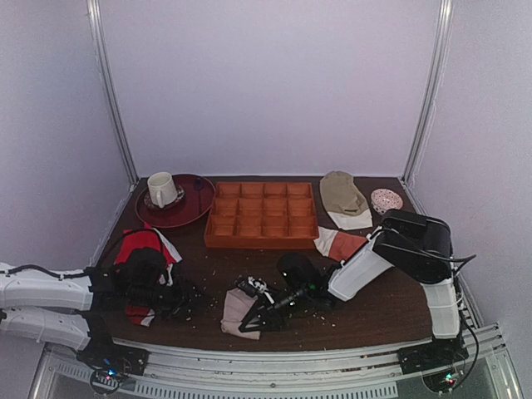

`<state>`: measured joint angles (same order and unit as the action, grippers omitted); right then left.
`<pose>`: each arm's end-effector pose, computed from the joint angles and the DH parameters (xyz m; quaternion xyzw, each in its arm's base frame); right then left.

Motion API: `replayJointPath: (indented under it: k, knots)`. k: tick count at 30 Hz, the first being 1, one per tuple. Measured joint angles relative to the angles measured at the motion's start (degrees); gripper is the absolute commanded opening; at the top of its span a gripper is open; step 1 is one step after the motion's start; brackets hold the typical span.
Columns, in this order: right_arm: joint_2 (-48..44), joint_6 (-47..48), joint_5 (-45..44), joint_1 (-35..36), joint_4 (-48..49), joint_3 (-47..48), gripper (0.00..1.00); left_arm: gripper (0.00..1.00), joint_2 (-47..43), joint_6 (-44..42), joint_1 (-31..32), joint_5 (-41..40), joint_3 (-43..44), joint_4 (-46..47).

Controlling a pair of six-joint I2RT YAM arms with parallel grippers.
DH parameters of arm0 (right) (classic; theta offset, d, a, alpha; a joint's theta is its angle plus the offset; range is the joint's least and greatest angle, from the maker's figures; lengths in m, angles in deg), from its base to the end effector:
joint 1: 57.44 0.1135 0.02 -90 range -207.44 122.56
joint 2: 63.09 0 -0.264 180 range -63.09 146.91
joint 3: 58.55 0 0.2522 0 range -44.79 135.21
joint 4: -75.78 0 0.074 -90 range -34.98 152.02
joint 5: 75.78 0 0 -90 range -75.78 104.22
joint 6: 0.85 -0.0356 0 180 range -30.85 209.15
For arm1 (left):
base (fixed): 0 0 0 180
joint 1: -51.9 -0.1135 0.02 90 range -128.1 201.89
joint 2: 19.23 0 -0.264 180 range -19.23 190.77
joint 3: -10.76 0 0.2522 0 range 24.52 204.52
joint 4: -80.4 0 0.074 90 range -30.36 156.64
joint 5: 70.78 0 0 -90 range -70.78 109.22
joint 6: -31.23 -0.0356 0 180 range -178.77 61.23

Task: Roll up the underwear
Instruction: Roll the underwear at the center of the board.

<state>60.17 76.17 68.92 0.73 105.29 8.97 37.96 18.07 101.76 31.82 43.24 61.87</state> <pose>0.1818 0.3480 0.0840 -0.5138 0.6031 0.5902 0.1547 0.1135 -0.1466 0.1555 -0.1705 0.8973 -0.3977 0.0869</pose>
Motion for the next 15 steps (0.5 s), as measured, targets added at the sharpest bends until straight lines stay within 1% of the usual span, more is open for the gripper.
replayJointPath:
  k: [2,9,13,15]
  knots:
    - [0.1,-0.6,0.0,0.0,0.3,0.0,0.0,0.53,0.0,1.0,2.4,-0.5,0.0,0.2]
    - [0.1,-1.8,-0.3,0.0,1.0,-0.4,0.0,0.58,2.4,5.4,10.3,-3.5,-2.2,4.0]
    - [0.1,-2.4,-0.4,0.0,1.0,-0.5,0.0,0.6,6.2,7.5,14.7,-6.7,-4.2,9.9]
    - [0.1,-2.4,-0.4,0.0,1.0,-0.5,0.0,0.61,8.4,7.7,15.7,-7.8,-4.2,13.4]
